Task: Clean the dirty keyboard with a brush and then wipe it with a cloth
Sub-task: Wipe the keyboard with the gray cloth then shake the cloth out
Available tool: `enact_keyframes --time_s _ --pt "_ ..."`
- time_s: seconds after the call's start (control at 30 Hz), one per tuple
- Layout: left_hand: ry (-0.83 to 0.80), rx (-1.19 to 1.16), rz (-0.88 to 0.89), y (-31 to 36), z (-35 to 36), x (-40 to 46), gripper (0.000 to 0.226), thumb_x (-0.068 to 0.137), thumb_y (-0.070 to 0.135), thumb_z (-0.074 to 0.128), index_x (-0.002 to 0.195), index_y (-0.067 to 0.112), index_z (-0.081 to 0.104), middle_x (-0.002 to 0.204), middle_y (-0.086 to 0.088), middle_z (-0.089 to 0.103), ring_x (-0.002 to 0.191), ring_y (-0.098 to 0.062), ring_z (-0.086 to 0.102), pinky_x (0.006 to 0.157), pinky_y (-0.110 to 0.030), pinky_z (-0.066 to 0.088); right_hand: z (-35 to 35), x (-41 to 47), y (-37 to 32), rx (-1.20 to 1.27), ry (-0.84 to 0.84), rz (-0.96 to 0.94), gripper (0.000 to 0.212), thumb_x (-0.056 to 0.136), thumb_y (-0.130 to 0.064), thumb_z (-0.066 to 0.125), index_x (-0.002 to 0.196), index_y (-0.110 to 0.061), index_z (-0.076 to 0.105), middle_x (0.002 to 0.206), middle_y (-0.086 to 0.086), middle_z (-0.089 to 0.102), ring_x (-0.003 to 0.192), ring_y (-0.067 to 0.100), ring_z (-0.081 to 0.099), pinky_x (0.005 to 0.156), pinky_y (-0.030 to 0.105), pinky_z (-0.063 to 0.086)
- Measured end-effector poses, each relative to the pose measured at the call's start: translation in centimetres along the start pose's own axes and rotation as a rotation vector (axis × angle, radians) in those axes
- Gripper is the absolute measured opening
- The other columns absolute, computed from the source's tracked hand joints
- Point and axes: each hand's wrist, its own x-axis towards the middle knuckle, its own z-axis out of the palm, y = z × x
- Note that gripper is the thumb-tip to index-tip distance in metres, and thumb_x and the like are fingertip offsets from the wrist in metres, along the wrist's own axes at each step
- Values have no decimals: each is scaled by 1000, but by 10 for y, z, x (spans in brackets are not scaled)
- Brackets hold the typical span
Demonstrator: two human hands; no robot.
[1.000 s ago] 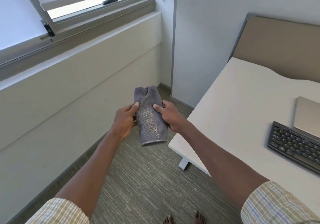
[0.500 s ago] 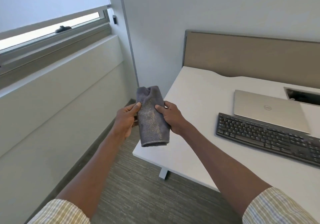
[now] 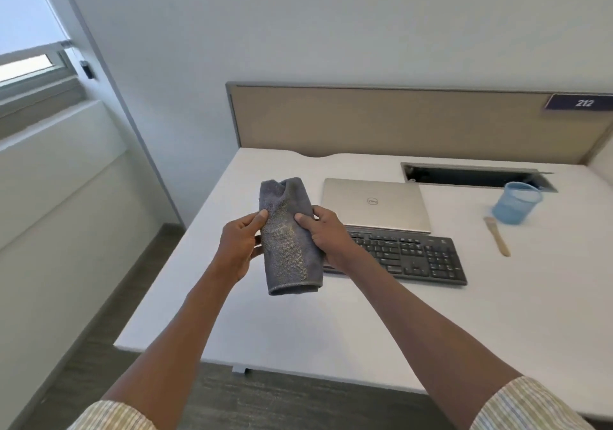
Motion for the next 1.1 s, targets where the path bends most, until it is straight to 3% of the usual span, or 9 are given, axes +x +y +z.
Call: enact_keyframes --time_s 0.33,0.43,0.57,0.73,0.93,1.1 --pt "-150 -6 -76 -27 132 25 26 100 30 62 105 8 75 93 -5 77 76 -17 72 65 -29 58 -134 -6 -4 -43 189 32 20 92 -21 65 108 -10 66 103 14 74 97 33 70 89 51 56" --pt "-252 -10 -103 -33 160 39 30 99 31 63 110 5 75 101 -9 77 82 -20 72 66 -29 58 -165 -6 -6 -70 235 42 19 94 -21 64 110 -10 66 103 11 74 95 29 71 88 46 58" --pt "-383 13 -130 -40 194 62 33 98 29 64 116 3 73 111 -11 76 91 -25 74 70 -31 60 -203 -10 -11 -66 307 50 19 96 -20 62 111 -8 66 99 8 75 85 20 72 74 33 60" --pt "-500 37 -147 -54 236 76 32 99 24 64 122 3 70 112 -11 76 101 -28 74 75 -33 61 -249 -8 -6 -58 378 94 21 95 -21 63 111 -8 67 101 11 75 95 30 72 87 44 58" --pt "-592 87 -186 -71 282 88 30 101 20 62 125 5 67 111 -8 76 102 -28 74 83 -40 61 -300 -10 3 -48 441 131 22 95 -20 63 111 -7 67 101 13 74 92 27 72 82 39 59" --pt "-648 99 -205 -89 319 90 31 103 13 57 134 12 60 115 -6 76 105 -28 73 92 -46 59 -347 -11 12 -39 452 155 22 94 -22 65 112 -9 67 102 11 74 97 31 71 87 44 58"
